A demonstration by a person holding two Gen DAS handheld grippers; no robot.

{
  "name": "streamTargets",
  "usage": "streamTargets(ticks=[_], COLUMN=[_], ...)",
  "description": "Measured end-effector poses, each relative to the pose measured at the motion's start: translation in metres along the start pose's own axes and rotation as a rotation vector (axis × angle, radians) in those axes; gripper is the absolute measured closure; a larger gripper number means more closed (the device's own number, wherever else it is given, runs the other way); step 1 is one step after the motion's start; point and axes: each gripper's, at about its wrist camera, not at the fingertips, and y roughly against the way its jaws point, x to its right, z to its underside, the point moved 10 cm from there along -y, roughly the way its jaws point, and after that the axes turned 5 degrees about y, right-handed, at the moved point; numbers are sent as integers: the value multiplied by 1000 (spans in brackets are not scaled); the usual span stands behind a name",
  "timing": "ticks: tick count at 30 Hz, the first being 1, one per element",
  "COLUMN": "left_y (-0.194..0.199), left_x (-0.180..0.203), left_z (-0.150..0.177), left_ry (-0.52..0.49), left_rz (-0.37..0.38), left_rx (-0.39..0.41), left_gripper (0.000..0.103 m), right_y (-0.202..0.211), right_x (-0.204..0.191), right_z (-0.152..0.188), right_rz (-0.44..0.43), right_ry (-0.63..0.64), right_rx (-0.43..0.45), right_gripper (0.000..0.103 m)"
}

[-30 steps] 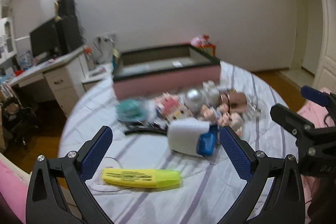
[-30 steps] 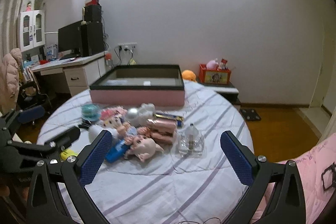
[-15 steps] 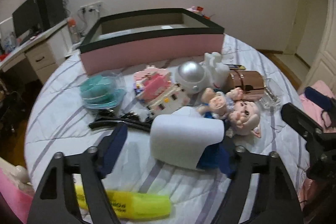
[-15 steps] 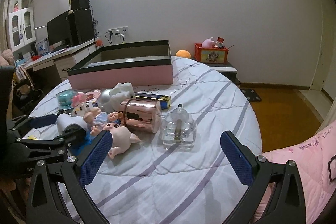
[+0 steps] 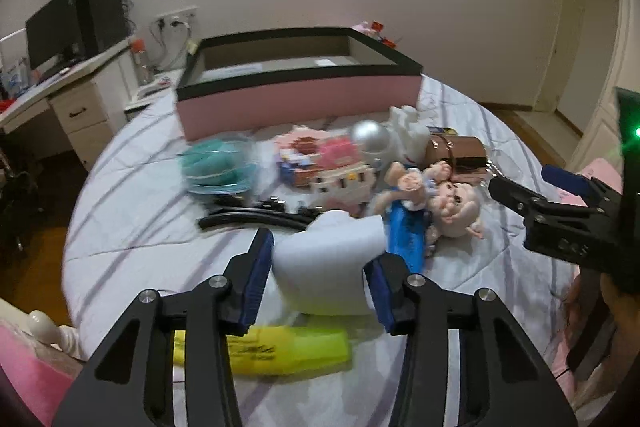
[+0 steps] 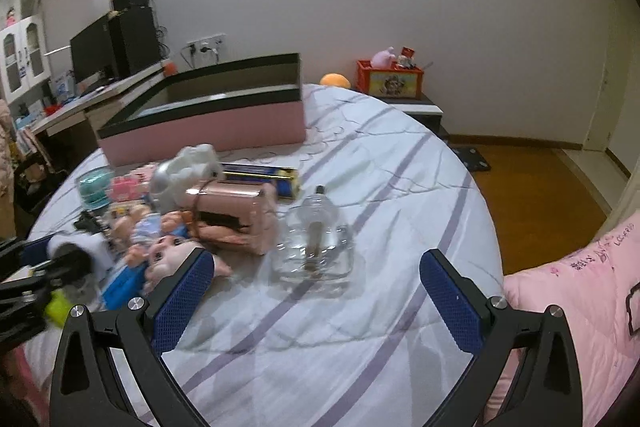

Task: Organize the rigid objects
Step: 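Grasp the white cylinder with blue base with the left tool, then grasp the clear glass bottle with the right tool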

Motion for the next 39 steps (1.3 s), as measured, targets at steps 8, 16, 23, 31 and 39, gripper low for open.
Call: streamTargets(ticks=[8,16,23,31,39], left_y=[7,-8,-2,19,50], left_x=[-12,-3,-2,-2,-5], left_z=[6,12,14,6,-19], left_ry=[13,11,-3,5,19], left_rz=[-7,25,32,45,15], left_rx=[-2,-31,-27,17,112], left_gripper=[57,58,59,59,59], right_y=[-31,-45,-38,7,53], right_x=[0,-3,-4,-13,-54], right_z=[3,-1,-1,-9,-30], right_rz=[-16,-34,-54,-93,-198], right_ry=[57,117,117,89,110], right_rx=[-112,-160,-133,-40,72], right_gripper=[20,46,52,52,52])
